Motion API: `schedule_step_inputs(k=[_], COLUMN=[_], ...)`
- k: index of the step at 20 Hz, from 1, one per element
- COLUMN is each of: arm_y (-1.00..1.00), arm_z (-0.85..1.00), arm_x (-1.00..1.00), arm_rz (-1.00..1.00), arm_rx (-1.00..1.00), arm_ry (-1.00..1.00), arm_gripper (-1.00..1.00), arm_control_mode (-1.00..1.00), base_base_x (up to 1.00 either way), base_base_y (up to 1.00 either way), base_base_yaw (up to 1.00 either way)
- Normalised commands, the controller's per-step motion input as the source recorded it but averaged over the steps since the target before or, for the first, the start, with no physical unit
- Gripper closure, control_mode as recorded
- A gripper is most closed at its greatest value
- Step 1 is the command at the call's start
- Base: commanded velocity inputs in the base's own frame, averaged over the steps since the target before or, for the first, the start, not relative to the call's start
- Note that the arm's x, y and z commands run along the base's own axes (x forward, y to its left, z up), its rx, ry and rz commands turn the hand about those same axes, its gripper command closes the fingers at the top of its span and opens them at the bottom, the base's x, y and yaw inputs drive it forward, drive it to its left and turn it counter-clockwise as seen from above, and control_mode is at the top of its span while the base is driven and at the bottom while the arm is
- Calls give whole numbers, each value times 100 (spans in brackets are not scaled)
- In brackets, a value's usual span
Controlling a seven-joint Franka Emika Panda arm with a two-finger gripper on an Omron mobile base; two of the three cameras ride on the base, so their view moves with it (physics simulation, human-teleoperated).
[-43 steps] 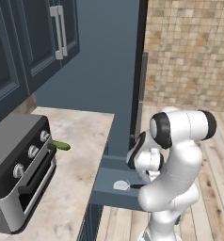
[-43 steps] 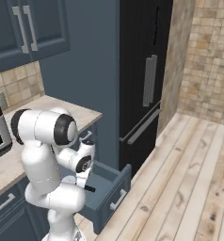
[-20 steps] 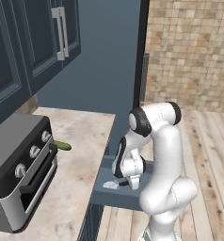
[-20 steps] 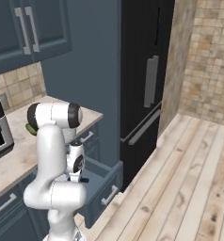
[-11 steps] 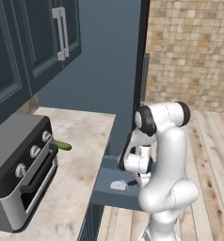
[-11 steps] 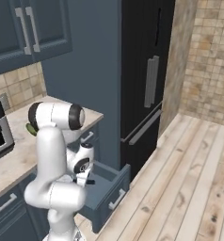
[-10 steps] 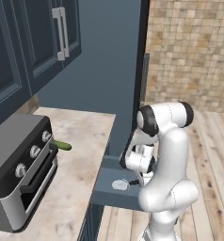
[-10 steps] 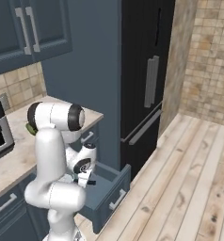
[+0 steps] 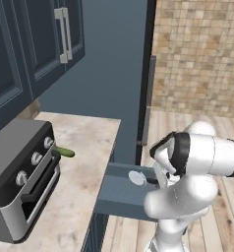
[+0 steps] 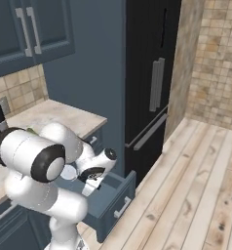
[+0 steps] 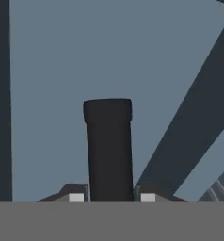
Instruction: Pick the pizza cutter from the drawer and place it on the counter.
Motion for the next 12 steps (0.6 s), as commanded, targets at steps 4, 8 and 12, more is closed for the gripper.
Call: schedule_step_inputs(k=[4, 8, 12], arm_y=[7, 16, 53], arm_z=[100, 100, 94], arm_x=[23, 68, 81], arm_rz=[-1, 0, 0], arm_rx=[9, 10, 3], arm_ry=[3, -1, -8], arm_gripper=[100, 100, 100], arm_control_mode=[-100, -100, -100], base_base_x=[0, 0, 0], base_base_y=[0, 0, 0], base_base_yaw=[0, 0, 0])
